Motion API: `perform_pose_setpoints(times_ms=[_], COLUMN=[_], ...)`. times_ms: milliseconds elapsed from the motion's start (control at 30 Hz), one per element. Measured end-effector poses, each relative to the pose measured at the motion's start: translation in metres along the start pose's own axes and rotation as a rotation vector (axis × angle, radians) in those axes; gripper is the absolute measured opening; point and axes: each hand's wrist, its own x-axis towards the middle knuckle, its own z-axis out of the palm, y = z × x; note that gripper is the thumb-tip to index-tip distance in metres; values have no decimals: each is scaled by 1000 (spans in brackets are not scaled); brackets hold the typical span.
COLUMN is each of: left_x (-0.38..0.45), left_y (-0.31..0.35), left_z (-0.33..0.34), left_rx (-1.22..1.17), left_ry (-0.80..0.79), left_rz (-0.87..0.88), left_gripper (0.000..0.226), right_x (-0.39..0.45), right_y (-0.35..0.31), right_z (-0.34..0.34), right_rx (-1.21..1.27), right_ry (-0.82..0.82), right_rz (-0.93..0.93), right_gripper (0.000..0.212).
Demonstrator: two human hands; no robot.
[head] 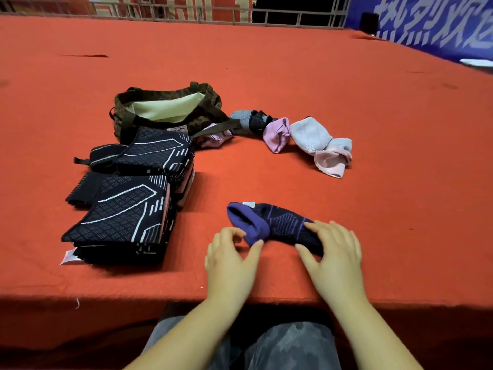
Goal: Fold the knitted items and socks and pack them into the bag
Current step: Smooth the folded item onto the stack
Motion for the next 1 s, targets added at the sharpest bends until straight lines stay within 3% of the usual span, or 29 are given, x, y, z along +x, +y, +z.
perform_pose_setpoints(times_ms=[100, 200, 300, 367, 433, 567, 667, 733, 833, 1000], left_x=[8, 27, 44, 47, 52, 64, 61, 54, 49, 42], left_y=[9, 8, 4, 6, 3, -5, -3, -5, -14, -9], left_z=[8, 7, 0, -9, -22, -37, -32, -29, -27, -24], left_rx=[204, 318, 4, -259, -296, -176, -31, 218, 449, 576], left_ry=[-76, -63, -176, -210, -162, -86, -165, -168, -114, -191], left_rz=[-31, 46, 60, 4, -3, -20, -64, 90, 419, 342], left_gripper=[40, 26, 8, 14, 15, 19, 6, 18, 18, 27], right_x=[4, 12, 20, 25, 29, 33, 33, 29, 21, 15], right_y=[6, 18, 24, 23, 24, 27, 22, 16, 10, 10], right_z=[8, 7, -8, -23, -32, -32, -26, -21, -17, -20], right_rx=[-80, -62, 53, 213, 290, 294, 255, 203, 162, 247], right_ry=[-75, -88, -60, -37, 26, 10, -148, -234, -180, -182], right_rz=[55, 74, 50, 118, 158, 172, 185, 178, 124, 246], right_gripper=[48, 33, 10, 7, 9, 15, 20, 16, 11, 25])
